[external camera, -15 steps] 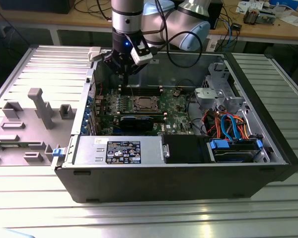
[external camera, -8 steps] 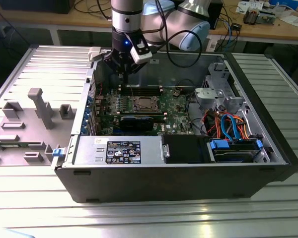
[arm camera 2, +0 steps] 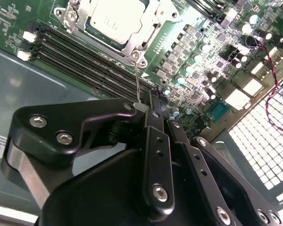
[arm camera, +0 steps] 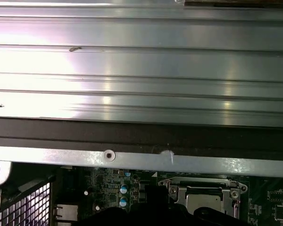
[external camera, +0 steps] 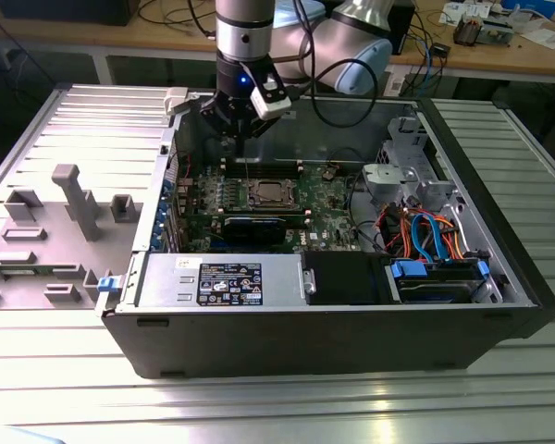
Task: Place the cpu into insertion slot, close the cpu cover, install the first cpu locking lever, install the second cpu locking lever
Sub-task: 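Install the first cpu locking lever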
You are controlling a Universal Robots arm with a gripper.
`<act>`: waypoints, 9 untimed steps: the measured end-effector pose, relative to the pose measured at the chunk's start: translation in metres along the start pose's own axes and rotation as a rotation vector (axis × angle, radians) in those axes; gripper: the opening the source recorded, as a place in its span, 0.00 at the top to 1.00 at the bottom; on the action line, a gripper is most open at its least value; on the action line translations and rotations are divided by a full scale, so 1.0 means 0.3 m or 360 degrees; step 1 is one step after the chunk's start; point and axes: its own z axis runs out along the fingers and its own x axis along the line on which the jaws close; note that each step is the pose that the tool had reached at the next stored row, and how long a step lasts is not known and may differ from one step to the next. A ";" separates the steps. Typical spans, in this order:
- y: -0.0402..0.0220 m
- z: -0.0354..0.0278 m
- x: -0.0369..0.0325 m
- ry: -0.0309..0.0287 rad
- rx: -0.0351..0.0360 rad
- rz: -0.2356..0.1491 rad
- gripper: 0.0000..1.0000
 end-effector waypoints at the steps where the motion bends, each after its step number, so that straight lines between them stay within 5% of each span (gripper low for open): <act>1: 0.000 0.000 -0.004 0.00008 0.0000 0.0000 0.89; 9: -0.001 -0.001 -0.029 0.00062 0.0000 0.0000 0.89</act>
